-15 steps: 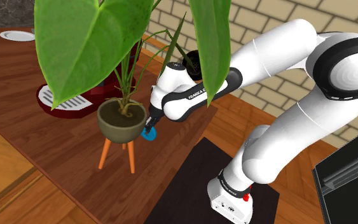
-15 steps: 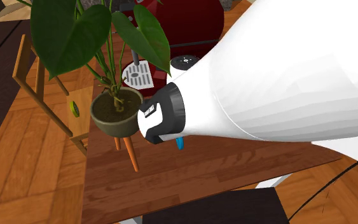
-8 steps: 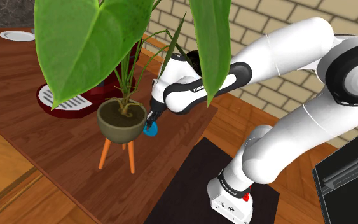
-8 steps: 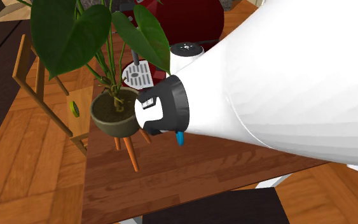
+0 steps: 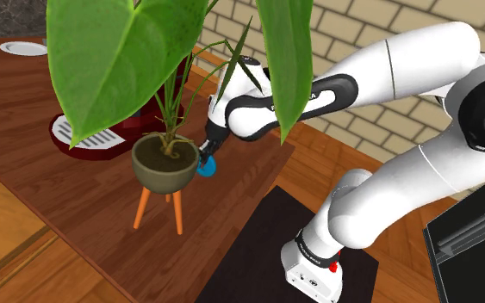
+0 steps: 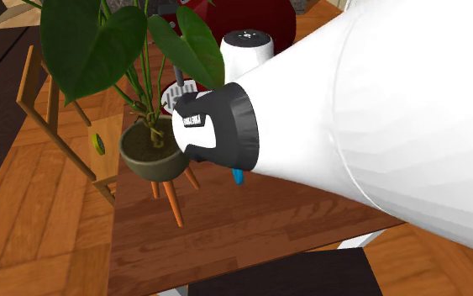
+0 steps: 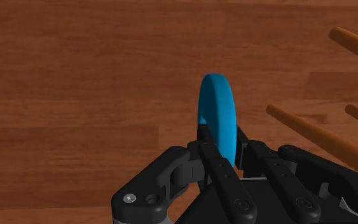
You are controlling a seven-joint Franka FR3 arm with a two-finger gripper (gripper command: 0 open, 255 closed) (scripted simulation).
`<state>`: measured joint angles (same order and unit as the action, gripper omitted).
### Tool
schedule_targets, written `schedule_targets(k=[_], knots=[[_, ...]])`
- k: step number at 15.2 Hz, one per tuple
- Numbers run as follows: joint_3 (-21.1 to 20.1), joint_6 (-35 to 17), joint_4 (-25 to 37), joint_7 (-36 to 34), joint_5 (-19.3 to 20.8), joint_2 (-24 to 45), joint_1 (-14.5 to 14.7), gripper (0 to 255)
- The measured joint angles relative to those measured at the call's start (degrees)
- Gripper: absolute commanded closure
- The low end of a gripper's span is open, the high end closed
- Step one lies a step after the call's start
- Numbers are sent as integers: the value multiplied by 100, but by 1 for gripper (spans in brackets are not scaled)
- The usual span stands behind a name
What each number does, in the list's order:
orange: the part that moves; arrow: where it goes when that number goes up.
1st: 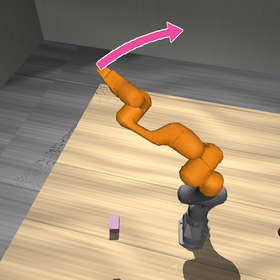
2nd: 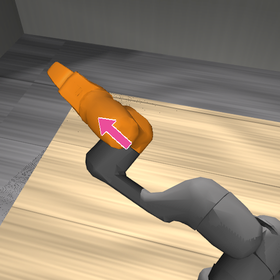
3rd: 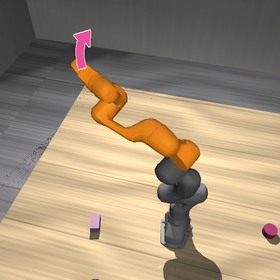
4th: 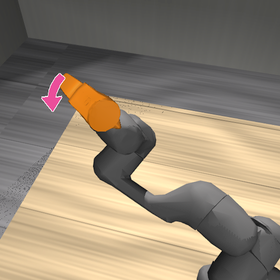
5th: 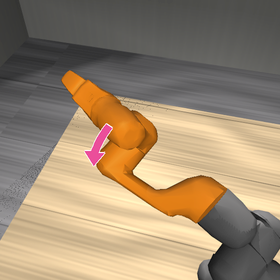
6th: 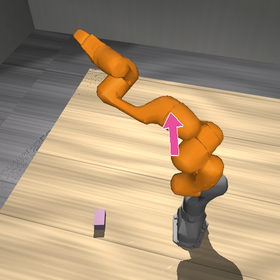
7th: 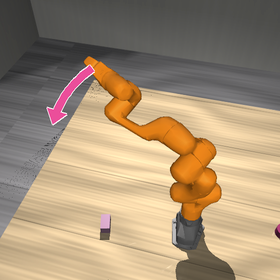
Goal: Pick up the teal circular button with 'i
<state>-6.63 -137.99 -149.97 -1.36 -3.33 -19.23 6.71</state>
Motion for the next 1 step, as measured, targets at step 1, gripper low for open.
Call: schedule_targets(k=[1], knots=[[6,54,20,6,-1,-33,-1,255]])
